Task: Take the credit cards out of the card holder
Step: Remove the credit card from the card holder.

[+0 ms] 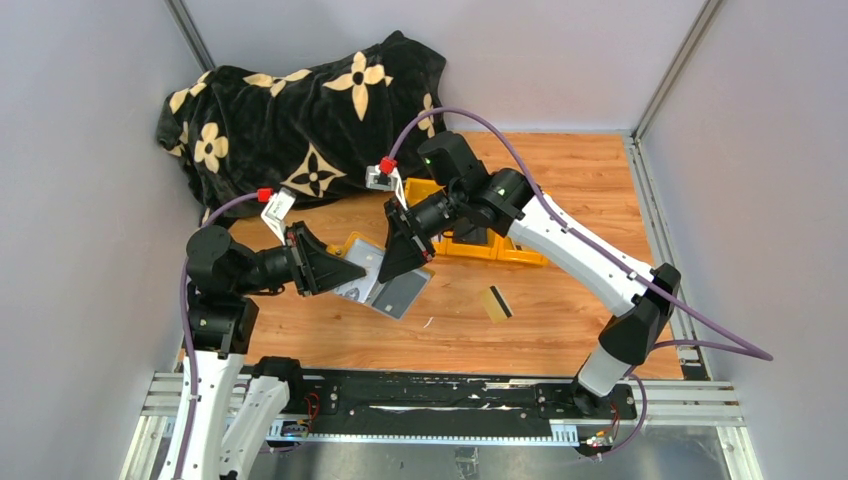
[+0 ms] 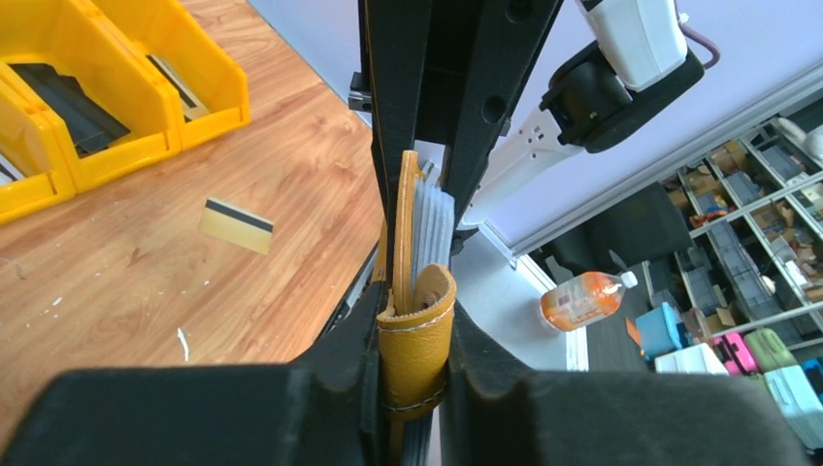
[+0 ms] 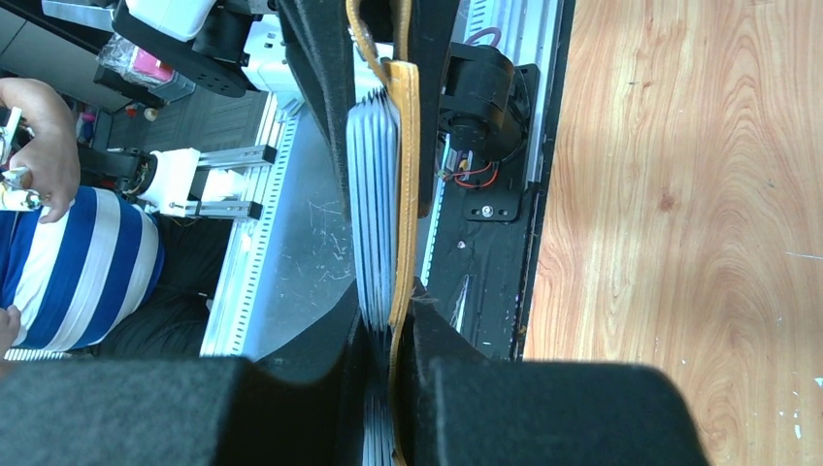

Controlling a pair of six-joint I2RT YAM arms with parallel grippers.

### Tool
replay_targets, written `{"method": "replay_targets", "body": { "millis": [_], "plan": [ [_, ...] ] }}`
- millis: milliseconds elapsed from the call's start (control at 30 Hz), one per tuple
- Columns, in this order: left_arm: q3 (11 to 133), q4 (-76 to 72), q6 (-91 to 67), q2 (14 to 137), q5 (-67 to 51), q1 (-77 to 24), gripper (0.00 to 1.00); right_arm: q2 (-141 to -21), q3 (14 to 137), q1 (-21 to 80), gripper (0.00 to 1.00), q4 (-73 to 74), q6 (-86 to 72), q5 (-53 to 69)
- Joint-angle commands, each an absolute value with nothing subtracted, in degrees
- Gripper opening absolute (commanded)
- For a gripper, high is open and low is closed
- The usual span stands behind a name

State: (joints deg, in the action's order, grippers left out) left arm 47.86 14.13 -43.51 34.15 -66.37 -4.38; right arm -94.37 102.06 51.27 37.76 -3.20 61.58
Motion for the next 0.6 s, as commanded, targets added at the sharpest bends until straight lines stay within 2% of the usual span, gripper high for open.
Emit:
{"method": "replay_targets", "body": {
  "millis": [0,67,133,233,333,433,567],
  "plan": [
    [46.9,12.2,-44.3,33.3,-66.5,-4.7,0.14,-95.0,104.7,52.1,0.0,35.5,-3.7,64.3],
    [47.1,12.4,-44.1,33.2,-66.4,-4.7,0.06,-94.3,104.1,51.8,0.15,33.8,-4.6,63.8],
    [47.4,12.8,-43.5,33.3,-66.0,-4.7,0.02,-93.1,103.0,51.1,0.36,31.5,-6.2,62.6],
    [48.2,14.0,-42.1,33.6,-64.4,-4.7,0.0,-89.3,98.9,48.7,0.51,24.6,-11.1,58.6],
    [49.0,15.0,-40.8,33.5,-60.9,-4.7,0.0,-83.2,90.7,45.3,0.56,12.2,-20.6,53.6],
    [49.0,15.1,-40.7,32.8,-55.8,-4.7,0.0,-77.3,82.5,43.3,0.57,2.4,-27.2,47.3],
    [48.9,13.8,-41.8,32.2,-52.6,-4.7,0.0,-73.6,76.2,43.4,0.57,-6.4,-35.4,45.7]
  ]
}}
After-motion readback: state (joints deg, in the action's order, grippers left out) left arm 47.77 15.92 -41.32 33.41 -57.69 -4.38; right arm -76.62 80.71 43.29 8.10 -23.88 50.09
